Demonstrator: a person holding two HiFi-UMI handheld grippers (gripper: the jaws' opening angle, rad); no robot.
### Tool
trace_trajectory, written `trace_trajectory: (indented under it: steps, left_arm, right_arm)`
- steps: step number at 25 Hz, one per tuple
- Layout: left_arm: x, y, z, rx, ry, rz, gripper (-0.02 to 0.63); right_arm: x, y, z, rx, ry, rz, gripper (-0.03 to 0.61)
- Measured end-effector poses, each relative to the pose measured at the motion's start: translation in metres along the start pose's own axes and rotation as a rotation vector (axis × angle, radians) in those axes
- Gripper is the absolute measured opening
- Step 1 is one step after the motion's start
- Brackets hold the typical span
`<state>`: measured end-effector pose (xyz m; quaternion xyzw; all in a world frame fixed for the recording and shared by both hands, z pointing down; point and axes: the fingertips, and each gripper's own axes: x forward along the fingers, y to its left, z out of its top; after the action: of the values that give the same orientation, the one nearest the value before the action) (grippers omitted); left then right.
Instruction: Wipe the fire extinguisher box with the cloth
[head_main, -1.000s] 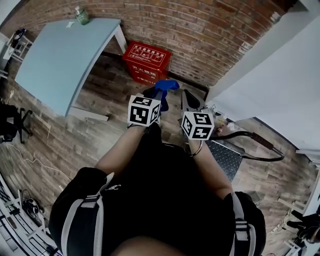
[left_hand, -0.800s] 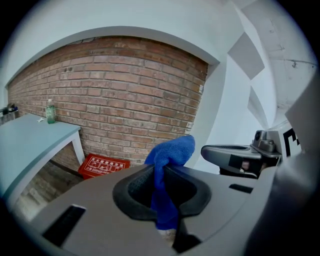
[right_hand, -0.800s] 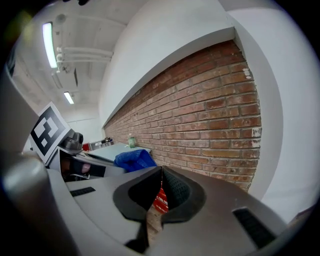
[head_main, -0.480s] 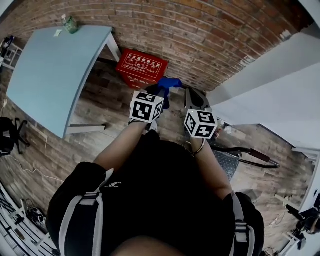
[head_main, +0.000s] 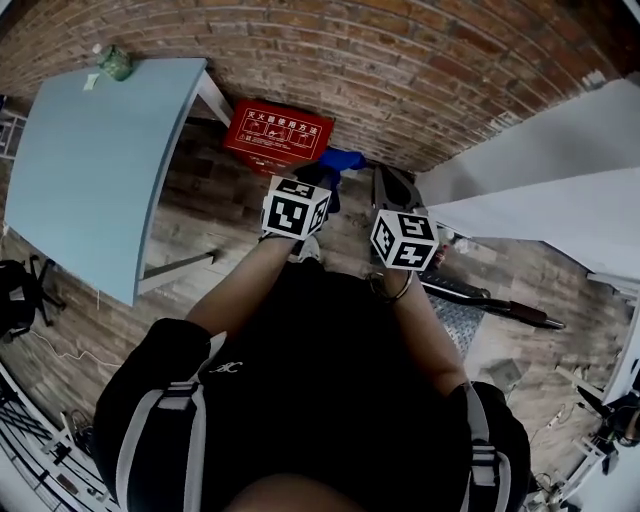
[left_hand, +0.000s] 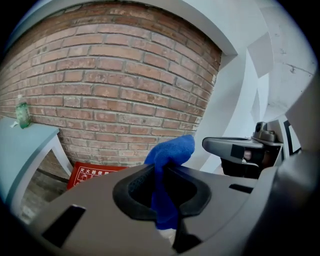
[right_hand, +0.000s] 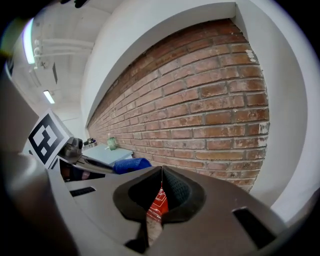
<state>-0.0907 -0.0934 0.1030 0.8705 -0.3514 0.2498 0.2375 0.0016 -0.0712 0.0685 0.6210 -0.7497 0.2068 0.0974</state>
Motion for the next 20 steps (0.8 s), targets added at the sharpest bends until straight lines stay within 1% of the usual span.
trace_trajectory:
  steps: [6, 12, 14, 17, 20]
  left_arm:
    - [0.025, 0.008, -0.007, 0.0, 0.057, -0.018, 0.041]
    - [0.061, 0.009, -0.023, -0.008, 0.112, -0.007, 0.041]
    - [0.074, 0.009, -0.032, -0.005, 0.129, 0.007, 0.041]
    - [0.093, 0.008, -0.054, -0.006, 0.164, 0.029, 0.041]
    - [0.124, 0.012, -0.074, 0.005, 0.169, 0.056, 0.041]
  right_arm:
    - [0.009, -0.009, -0.011, 0.021, 0.031, -0.029, 0.017]
    - [0.018, -0.039, -0.032, 0.045, 0.075, -0.046, 0.017]
    - [0.021, -0.048, -0.043, 0.066, 0.092, -0.044, 0.017]
    - [0.019, -0.059, -0.07, 0.09, 0.133, -0.03, 0.017]
    - [0.024, -0.071, -0.099, 0.106, 0.167, -0.013, 0.017]
